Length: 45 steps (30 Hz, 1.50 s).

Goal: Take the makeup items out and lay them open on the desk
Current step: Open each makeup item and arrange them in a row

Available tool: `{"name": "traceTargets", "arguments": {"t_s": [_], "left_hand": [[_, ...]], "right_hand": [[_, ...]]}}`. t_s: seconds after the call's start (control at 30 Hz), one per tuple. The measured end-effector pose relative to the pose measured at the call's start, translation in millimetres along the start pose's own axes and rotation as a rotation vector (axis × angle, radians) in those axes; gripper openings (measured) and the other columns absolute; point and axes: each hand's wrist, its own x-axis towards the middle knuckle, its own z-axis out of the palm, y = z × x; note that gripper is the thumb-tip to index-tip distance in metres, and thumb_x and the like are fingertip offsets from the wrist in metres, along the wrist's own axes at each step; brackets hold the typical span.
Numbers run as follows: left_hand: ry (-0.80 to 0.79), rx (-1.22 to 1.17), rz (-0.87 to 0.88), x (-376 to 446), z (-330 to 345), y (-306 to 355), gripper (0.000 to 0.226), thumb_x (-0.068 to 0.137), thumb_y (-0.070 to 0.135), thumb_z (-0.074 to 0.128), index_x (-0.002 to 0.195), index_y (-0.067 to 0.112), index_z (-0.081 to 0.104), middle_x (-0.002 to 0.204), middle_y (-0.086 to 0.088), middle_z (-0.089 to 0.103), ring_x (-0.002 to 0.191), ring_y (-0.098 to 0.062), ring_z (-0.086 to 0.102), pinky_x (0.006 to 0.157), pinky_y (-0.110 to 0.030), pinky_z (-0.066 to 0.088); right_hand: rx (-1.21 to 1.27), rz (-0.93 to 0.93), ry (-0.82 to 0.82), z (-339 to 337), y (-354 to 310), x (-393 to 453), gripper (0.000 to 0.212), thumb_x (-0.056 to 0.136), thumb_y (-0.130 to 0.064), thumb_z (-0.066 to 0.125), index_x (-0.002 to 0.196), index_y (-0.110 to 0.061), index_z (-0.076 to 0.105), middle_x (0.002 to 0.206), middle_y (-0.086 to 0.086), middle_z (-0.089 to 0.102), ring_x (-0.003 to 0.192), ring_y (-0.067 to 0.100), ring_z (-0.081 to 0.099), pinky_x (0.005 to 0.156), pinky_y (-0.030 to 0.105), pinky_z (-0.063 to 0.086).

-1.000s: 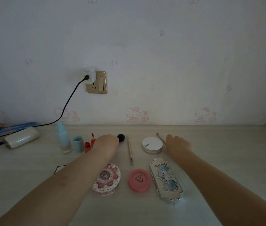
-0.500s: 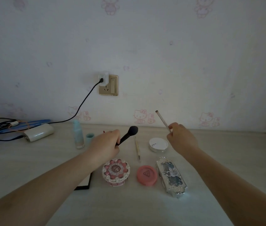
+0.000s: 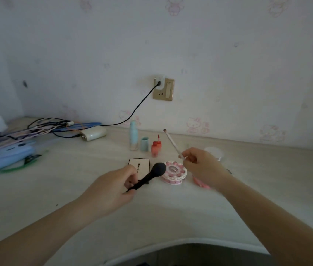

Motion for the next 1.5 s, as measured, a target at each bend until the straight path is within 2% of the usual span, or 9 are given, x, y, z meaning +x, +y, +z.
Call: {"name": "traceTargets", "arguments": {"t_s": [0.1,0.3,0.43,0.6,0.7,0.87,1.07,1.33,1.5], "left_hand": [[0.009,-0.141,-0.073,-23.6,3.3,-17.4,0.026,0.085,0.009,0.062,0.075,0.031,0.052,0.083,0.012,0.064,0.073,0.006,0.062,0.059,-0.009,0.04],[-0.082,-0.343,-0.161,-44.6,15.0,-27.9,0.037,0.088,0.008,0.058,0.097,0.043,0.064,0.104,0.018,0.066,0.088,0.005,0.065,0.079,-0.008,0.046],[-0.127,-0.302,-0.197,-48.4,17.7,-29.4,0.037,0.092,0.009,0.049,0.114,0.034,0.064,0.108,0.021,0.063,0.095,0.01,0.06,0.086,-0.008,0.043],[-0.145,-0.042,-0.127,-45.3,19.5,-28.9,0.04,0.089,0.009,0.054,0.121,0.033,0.06,0.117,0.006,0.061,0.101,-0.005,0.059,0.086,-0.01,0.042],[-0.15,0.227,-0.018,-38.1,19.0,-19.1,0.037,0.092,0.021,0.052,0.127,0.032,0.055,0.123,0.006,0.057,0.114,-0.012,0.054,0.09,-0.019,0.037],[-0.113,0.413,0.098,-26.2,28.3,-5.6,0.025,0.091,0.041,0.051,0.106,0.027,0.066,0.104,0.005,0.055,0.103,-0.017,0.051,0.076,-0.028,0.04],[-0.016,0.347,0.164,-14.4,35.3,-7.1,0.028,0.086,0.045,0.059,0.103,0.027,0.072,0.096,-0.001,0.053,0.097,-0.023,0.048,0.073,-0.027,0.033],[-0.065,0.199,0.118,-10.7,40.5,-24.5,0.033,0.083,0.046,0.062,0.114,0.035,0.064,0.105,0.01,0.056,0.105,-0.011,0.05,0.085,-0.026,0.037],[-0.101,0.117,0.076,-17.5,28.6,-45.9,0.033,0.08,0.042,0.065,0.113,0.036,0.064,0.105,0.017,0.058,0.105,-0.004,0.052,0.093,-0.027,0.04]], "right_hand": [[0.0,-0.003,-0.042,19.4,-7.2,-10.4,0.015,0.089,-0.02,0.054,0.097,-0.03,0.06,0.07,-0.011,0.057,0.062,0.012,0.055,0.057,0.028,0.047],[0.015,-0.012,-0.103,45.7,-17.1,-16.5,0.013,0.086,-0.023,0.056,0.095,-0.031,0.062,0.08,-0.006,0.058,0.07,0.016,0.057,0.069,0.042,0.058],[-0.081,-0.079,-0.124,57.4,-21.3,-19.9,0.02,0.086,-0.019,0.052,0.102,-0.027,0.062,0.087,-0.005,0.055,0.089,0.018,0.054,0.08,0.032,0.05],[-0.146,-0.104,-0.239,71.3,-21.8,-25.6,0.024,0.09,-0.019,0.051,0.112,-0.023,0.06,0.078,-0.014,0.051,0.062,0.003,0.047,0.053,0.015,0.04],[-0.242,-0.137,-0.281,80.2,-22.4,-23.7,0.03,0.09,-0.021,0.051,0.119,-0.022,0.059,0.091,-0.009,0.057,0.073,0.007,0.051,0.064,0.02,0.042],[-0.393,-0.203,-0.303,89.3,-25.8,-17.2,0.038,0.09,-0.018,0.048,0.127,-0.021,0.056,0.115,0.002,0.06,0.099,0.017,0.057,0.081,0.026,0.045],[-0.466,-0.277,-0.275,94.3,-23.4,-14.3,0.038,0.09,-0.017,0.047,0.125,-0.023,0.058,0.119,0.005,0.056,0.106,0.021,0.056,0.088,0.03,0.046],[-0.404,-0.323,-0.229,97.8,-10.6,-14.2,0.035,0.093,-0.02,0.049,0.126,-0.026,0.059,0.116,0.003,0.054,0.109,0.017,0.052,0.085,0.022,0.039],[-0.381,-0.302,-0.197,88.7,0.6,-16.2,0.033,0.091,-0.029,0.055,0.124,-0.029,0.059,0.111,-0.004,0.055,0.091,0.005,0.048,0.084,0.02,0.042]]}}
